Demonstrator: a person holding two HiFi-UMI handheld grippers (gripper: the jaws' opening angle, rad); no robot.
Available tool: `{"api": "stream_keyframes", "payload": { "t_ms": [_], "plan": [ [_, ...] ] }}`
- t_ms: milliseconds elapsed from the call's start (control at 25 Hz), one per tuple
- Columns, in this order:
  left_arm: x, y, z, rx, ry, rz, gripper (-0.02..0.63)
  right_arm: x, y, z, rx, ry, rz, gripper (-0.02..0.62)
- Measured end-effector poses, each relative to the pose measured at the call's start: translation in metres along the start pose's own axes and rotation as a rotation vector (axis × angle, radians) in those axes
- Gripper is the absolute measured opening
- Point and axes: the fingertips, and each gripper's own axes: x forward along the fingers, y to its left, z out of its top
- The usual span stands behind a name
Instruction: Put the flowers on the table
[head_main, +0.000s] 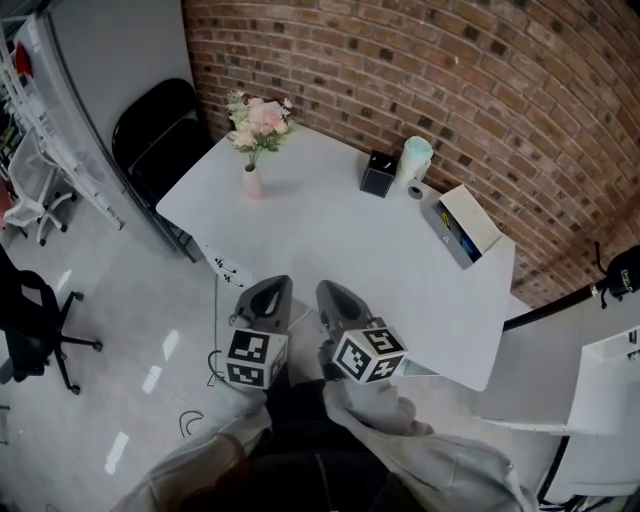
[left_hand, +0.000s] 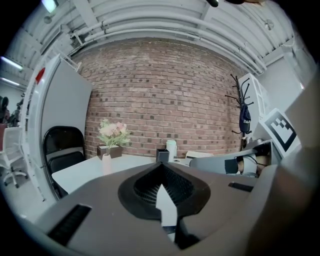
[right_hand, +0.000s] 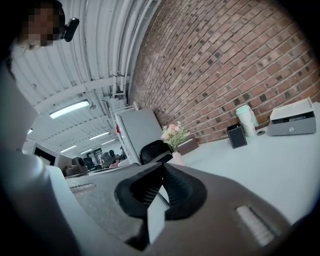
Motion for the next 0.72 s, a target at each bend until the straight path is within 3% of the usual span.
{"api": "stream_keyframes", "payload": {
  "t_ms": [720],
  "plan": [
    [-0.038, -0.006, -0.031, -0.042, 0.008, 0.087, 0.005, -0.01, 0.041, -0.04, -0.032, 0.098, 0.131, -0.002]
  ]
}}
